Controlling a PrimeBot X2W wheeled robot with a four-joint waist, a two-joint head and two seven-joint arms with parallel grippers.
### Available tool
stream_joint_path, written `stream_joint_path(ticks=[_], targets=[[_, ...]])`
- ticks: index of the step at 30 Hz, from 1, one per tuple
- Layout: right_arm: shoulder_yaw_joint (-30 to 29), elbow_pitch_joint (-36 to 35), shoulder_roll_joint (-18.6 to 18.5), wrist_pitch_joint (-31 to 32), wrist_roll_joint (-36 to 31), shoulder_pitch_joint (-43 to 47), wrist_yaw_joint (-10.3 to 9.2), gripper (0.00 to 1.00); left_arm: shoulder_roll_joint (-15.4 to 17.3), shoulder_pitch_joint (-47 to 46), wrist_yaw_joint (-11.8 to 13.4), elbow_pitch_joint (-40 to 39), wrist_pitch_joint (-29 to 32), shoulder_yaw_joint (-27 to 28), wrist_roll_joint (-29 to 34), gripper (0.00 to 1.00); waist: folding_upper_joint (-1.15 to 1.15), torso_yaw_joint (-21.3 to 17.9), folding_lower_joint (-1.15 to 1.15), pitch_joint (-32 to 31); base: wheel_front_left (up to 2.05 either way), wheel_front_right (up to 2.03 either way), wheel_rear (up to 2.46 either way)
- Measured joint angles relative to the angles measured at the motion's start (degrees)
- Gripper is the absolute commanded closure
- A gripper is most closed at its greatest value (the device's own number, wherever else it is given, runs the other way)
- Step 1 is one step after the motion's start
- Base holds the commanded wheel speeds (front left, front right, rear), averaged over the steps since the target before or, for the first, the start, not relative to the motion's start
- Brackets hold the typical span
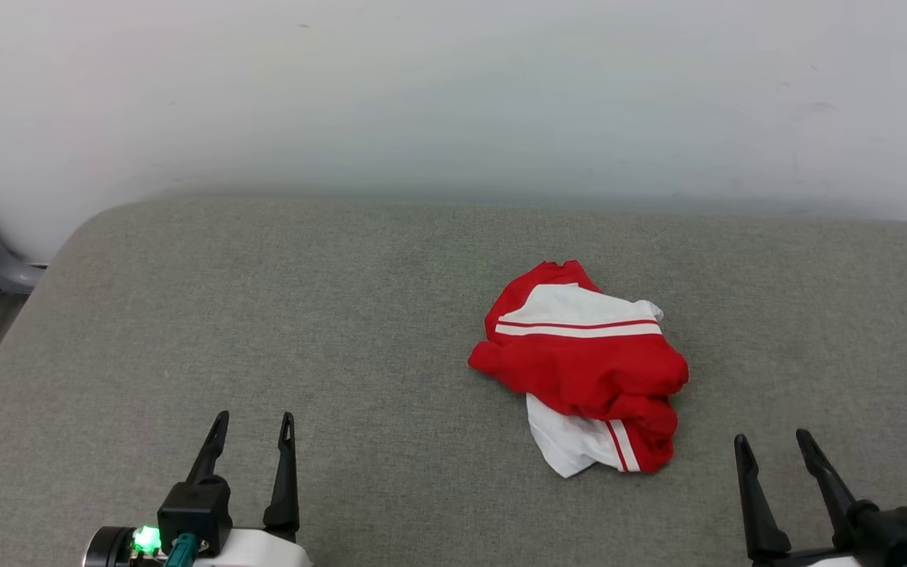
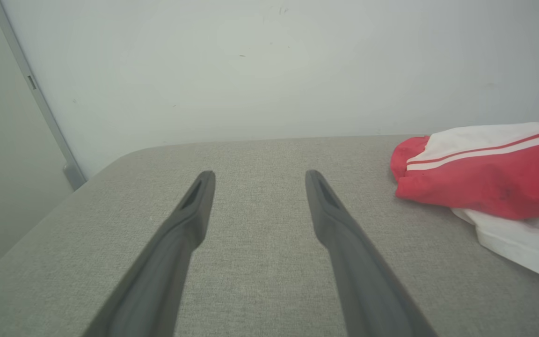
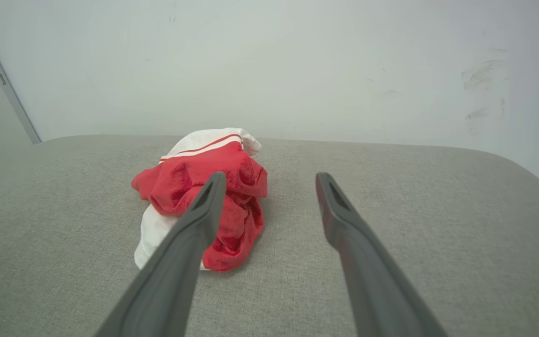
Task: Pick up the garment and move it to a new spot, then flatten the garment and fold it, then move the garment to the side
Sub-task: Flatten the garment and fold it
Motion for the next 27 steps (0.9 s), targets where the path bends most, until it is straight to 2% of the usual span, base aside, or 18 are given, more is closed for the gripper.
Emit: stream_joint_path(ticks=[9,12,16,20,24,27], targets=[[-1.4,-4.7,0.0,0.0,-1.6,-5.6,0.0,0.0,-0.6,-0.1,-0.5,0.0,0.0,0.3,0.4,0.0,0.0,0.2,0.0,0.5,0.0,0.0,0.0],[-1.2,-6.2,-1.9,0.0,-2.1,-10.2,0.0,0.0,-0.7,-0.5,-1.0,-0.1,0.0,0.2,0.5,0.0,0.0,0.5,0.0,0.9,0.0,0.0,0.0],[1.5,-5.4,-8.2,0.0,-0.3,-17.8,0.0,0.0,-0.9,-1.2,-1.3,-0.1,0.0,0.0,0.8,0.0,0.0,1.1,0.0,1.8,0.0,0.0,0.0],[8.0,-2.4,-15.9,1.2,2.8,-27.3,0.0,0.0,-1.3,-2.4,-1.5,-0.5,0.0,-0.5,0.8,0.0,0.0,1.8,0.0,3.4,0.0,0.0,0.0],[16.7,-0.7,-22.7,9.7,8.0,-36.2,0.0,0.0,-1.8,-3.7,-1.5,-0.8,0.0,-1.3,0.7,0.0,0.0,2.8,0.01,5.3,0.0,0.0,0.0],[25.3,0.8,-28.2,19.7,14.7,-41.5,0.01,0.0,-2.0,-4.8,-1.5,-1.3,0.0,-1.8,0.4,0.0,0.0,3.7,0.01,6.9,0.0,0.0,0.0]])
